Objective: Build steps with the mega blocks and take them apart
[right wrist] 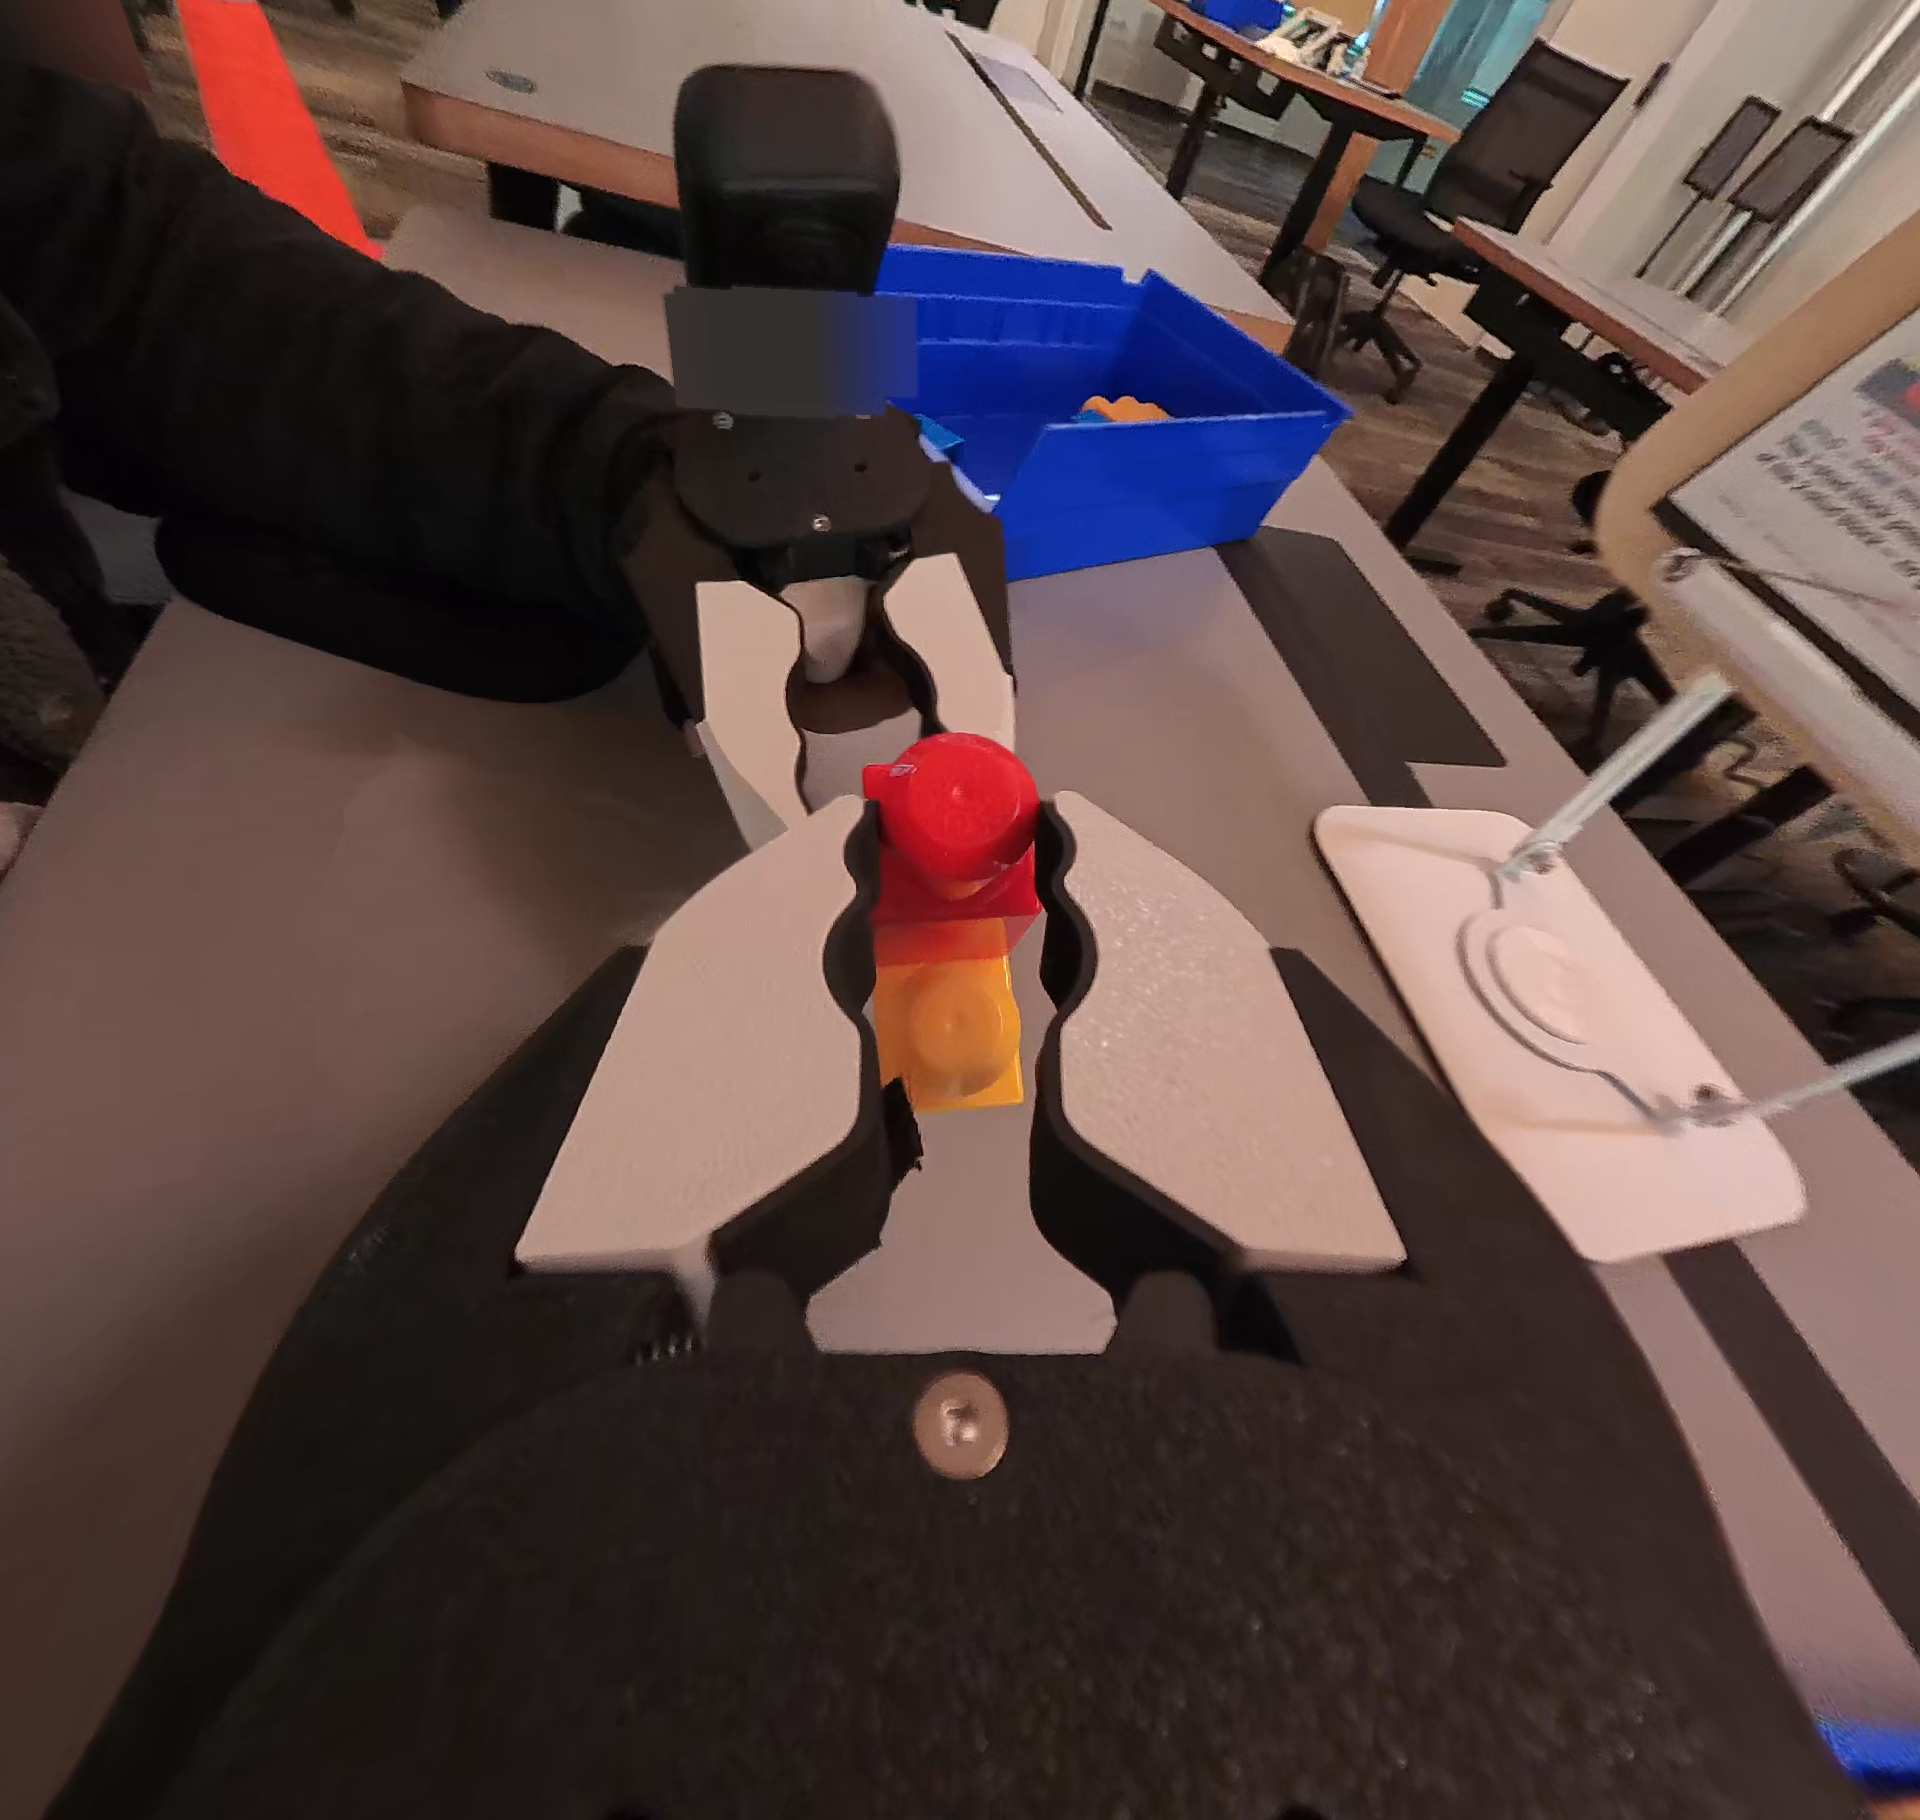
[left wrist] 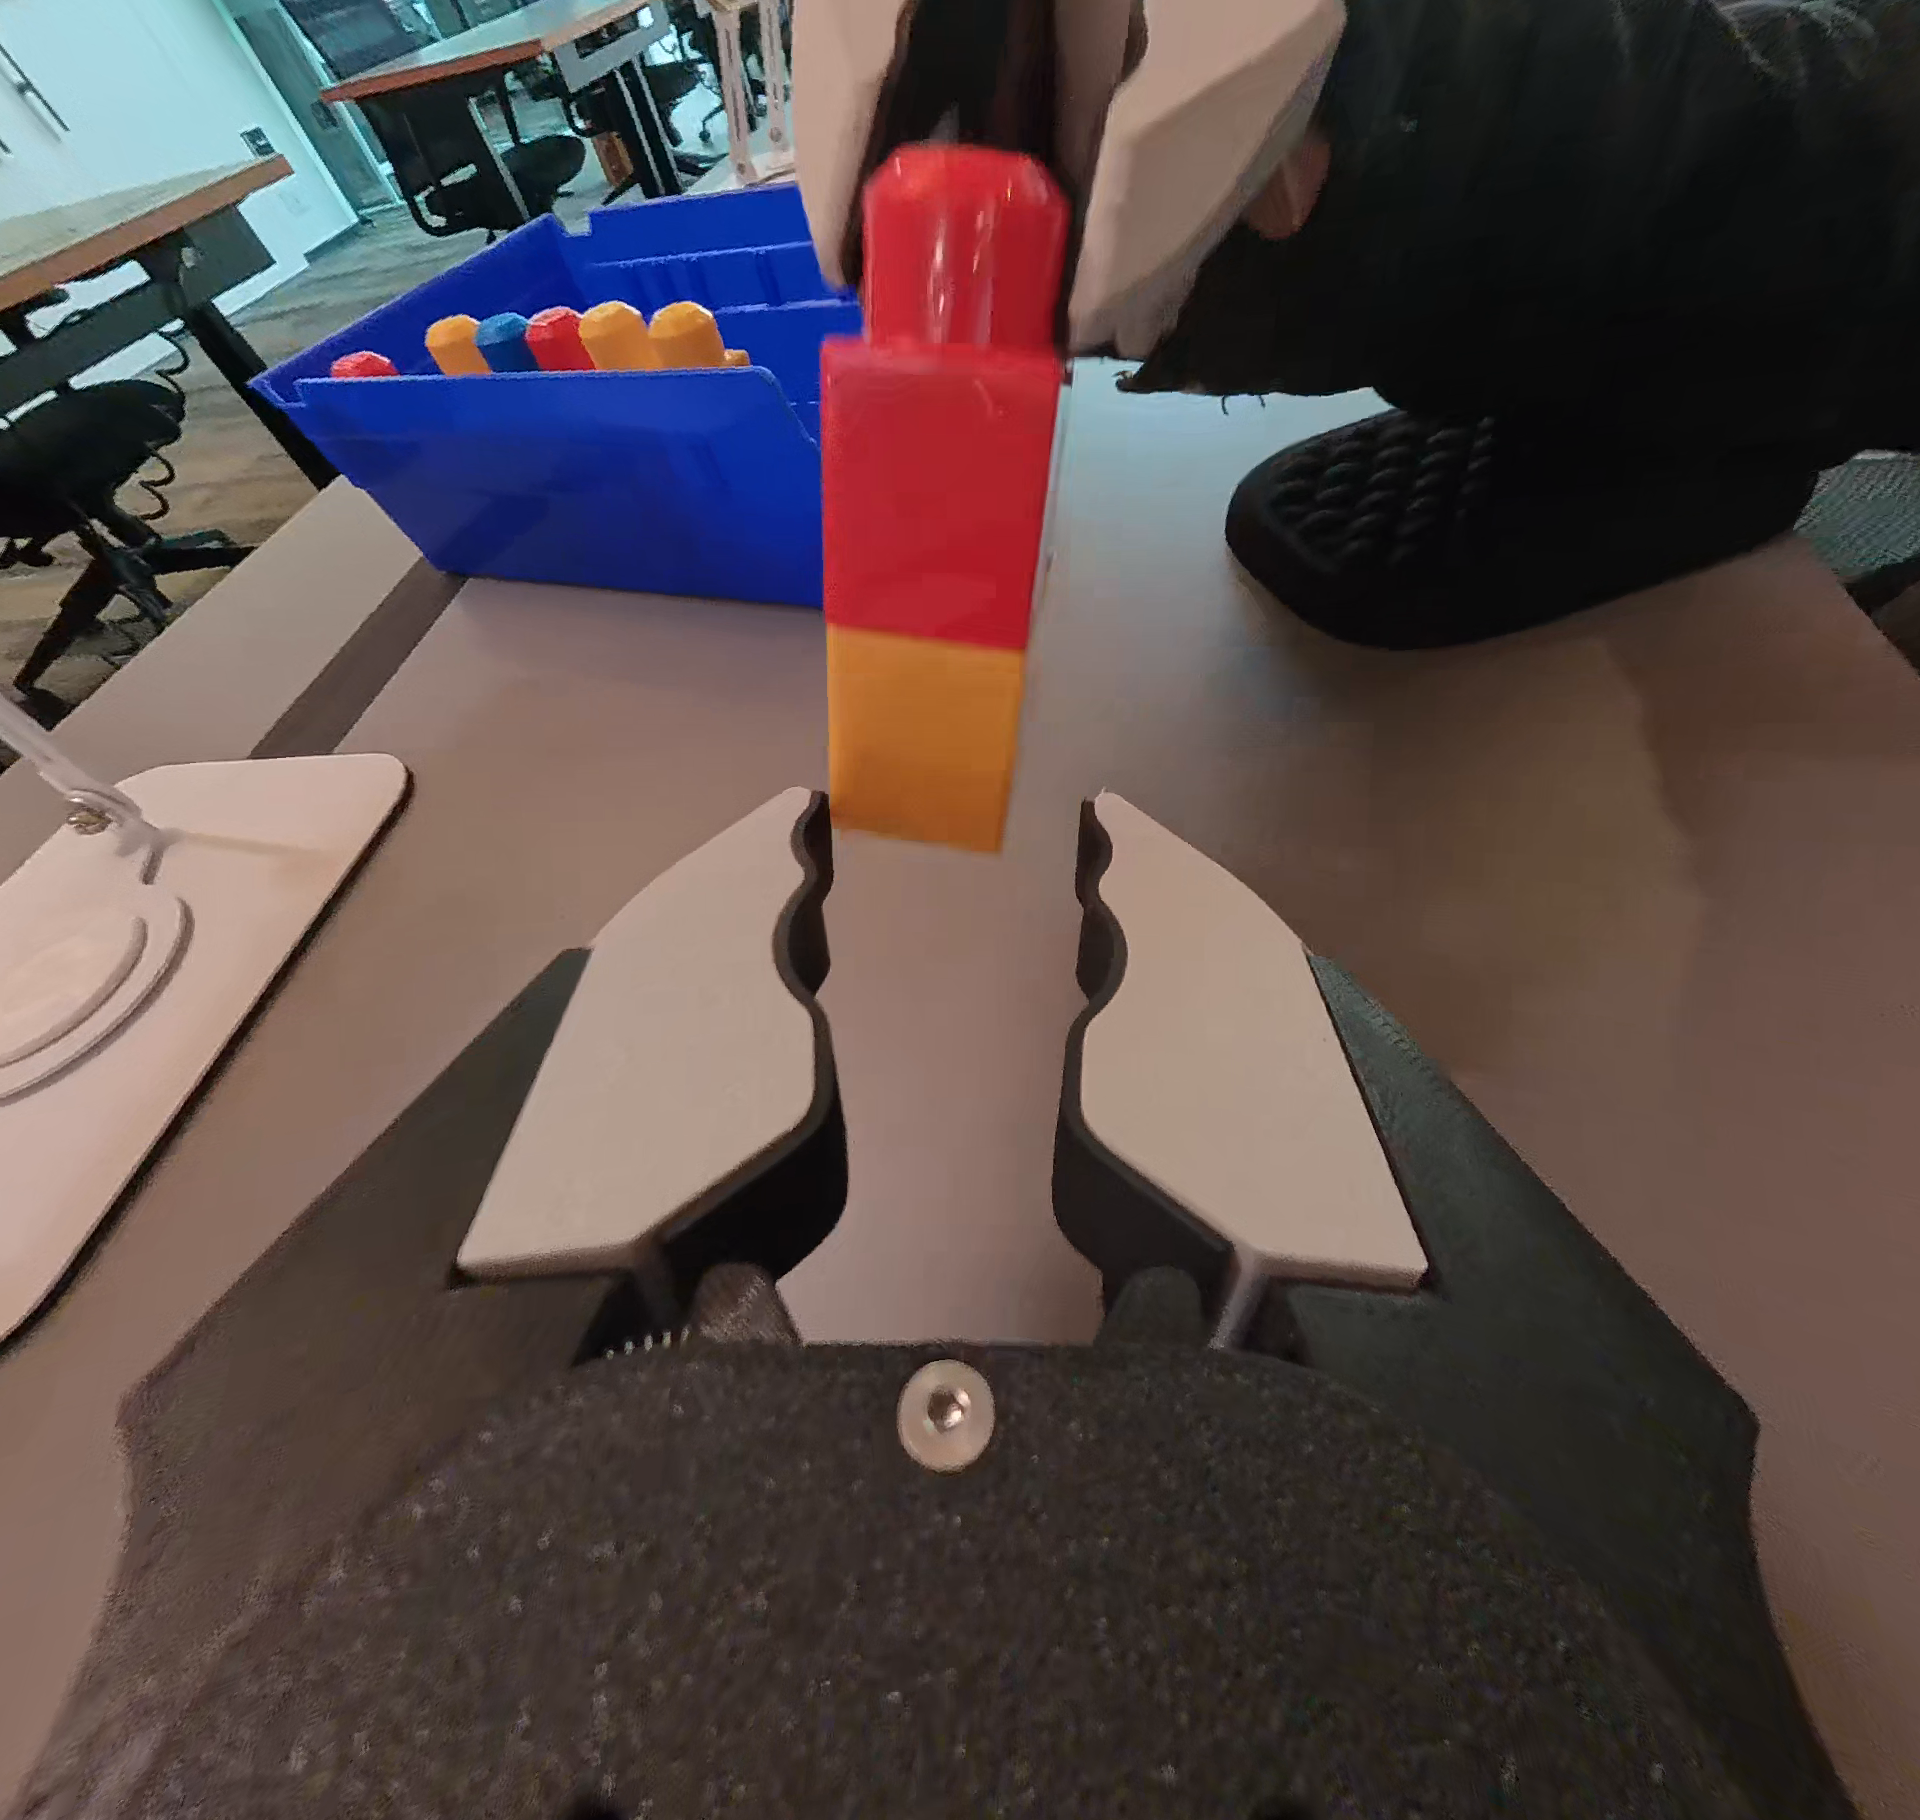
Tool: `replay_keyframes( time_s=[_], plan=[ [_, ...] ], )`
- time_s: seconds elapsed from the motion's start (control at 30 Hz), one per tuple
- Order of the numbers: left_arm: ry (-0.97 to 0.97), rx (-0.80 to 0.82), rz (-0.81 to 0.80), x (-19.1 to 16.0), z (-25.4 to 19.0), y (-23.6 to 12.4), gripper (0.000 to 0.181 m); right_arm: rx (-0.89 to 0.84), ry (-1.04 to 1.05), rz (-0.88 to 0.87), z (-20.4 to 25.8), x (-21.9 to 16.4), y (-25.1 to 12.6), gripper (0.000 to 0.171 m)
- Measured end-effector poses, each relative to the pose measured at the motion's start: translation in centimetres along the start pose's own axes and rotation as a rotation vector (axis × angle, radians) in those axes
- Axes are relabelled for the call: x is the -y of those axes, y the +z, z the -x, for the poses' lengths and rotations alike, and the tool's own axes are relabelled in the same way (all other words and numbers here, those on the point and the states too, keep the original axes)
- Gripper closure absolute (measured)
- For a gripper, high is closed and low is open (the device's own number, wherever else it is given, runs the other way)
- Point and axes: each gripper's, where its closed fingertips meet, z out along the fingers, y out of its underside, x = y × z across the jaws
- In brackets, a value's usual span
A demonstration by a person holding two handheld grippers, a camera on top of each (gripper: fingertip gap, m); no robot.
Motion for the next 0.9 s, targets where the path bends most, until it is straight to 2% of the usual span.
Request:
replay_keyframes(
  time_s=[0.17, 0.27, 0.4, 0.57, 0.73, 0.9],
  plan=[
    [-0.009, 0.034, -0.010, 0.0, 0.7, -0.3, 0.139, -0.120, -0.042, 0.051, -3.8, 1.7, -4.2, 0.143],
    [-0.024, 0.046, -0.013, -0.1, 1.0, -0.4, 0.145, -0.204, -0.076, 0.147, -7.0, 1.9, -7.3, 0.143],
    [-0.044, 0.058, -0.026, -0.3, 1.5, -0.6, 0.152, -0.280, -0.085, 0.317, -11.8, 0.6, -11.5, 0.143],
    [-0.044, 0.083, -0.042, -0.2, 1.9, -0.8, 0.157, -0.303, 0.002, 0.455, -16.6, -3.0, -15.9, 0.143],
    [-0.039, 0.095, -0.032, -0.5, 2.1, -0.8, 0.158, -0.248, 0.140, 0.468, -17.7, -6.7, -18.0, 0.143],
    [-0.047, 0.090, -0.023, -0.8, 2.2, -0.7, 0.158, -0.172, 0.208, 0.428, -16.0, -8.8, -17.7, 0.143]
  ],
)
